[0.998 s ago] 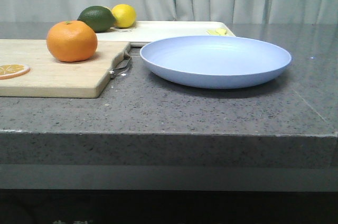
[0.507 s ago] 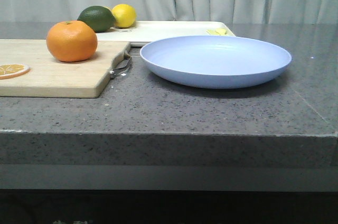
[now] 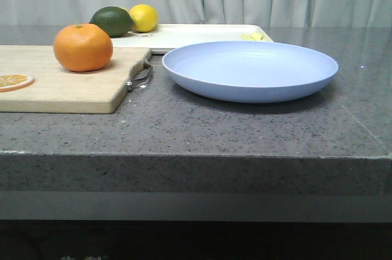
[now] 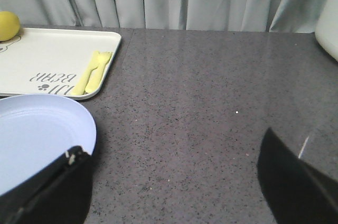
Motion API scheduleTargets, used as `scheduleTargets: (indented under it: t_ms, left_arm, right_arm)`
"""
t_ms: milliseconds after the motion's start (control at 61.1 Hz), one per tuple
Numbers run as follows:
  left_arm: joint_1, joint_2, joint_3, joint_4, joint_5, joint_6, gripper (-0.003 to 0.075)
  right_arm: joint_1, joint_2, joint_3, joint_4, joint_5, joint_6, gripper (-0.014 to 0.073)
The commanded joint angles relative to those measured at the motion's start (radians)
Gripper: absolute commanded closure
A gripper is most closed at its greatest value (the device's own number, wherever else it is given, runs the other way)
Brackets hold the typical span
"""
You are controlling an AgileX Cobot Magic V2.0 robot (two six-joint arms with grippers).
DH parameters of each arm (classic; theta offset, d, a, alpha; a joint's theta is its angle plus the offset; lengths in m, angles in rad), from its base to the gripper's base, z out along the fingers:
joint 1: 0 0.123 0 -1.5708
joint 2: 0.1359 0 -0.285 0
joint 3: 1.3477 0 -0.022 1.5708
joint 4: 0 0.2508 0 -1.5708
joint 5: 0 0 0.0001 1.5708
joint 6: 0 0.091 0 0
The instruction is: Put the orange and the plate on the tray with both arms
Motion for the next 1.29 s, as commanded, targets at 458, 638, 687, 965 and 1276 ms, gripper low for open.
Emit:
scheduleTargets:
  t_ms: [458,638,687,965,1276]
  left_arm:
    - [-0.207,0.536,-0.486,-0.057,0.26,-0.004,0.0123]
    - [-0.333,0.772,-0.74,-0.068,0.475,-0.004,0.0123]
    - [-0.357,0.836,-0.808,-0.07,0.541,-0.004,0.0123]
    - [-0.389,1.134,-1.151,-0.216,0.853,0.074,0.0123]
    - [-0.387,1.255,-1.253,-0.204,0.924,0.087,0.0123]
  right_arm:
    - [-0.006,0.004,-0.037,0.003,-0.097,0.0,-0.0049]
    - [-0.006,0.004,-0.037,0.003,-0.097,0.0,-0.0049]
    - [-0.006,0.004,-0.037,0.003,-0.097,0.0,-0.0049]
    - [-0.006,0.004,-0.037,0.003,-0.097,0.0,-0.0049]
    - [-0.006,0.005,-0.037,0.003,-0.097,0.0,-0.0049]
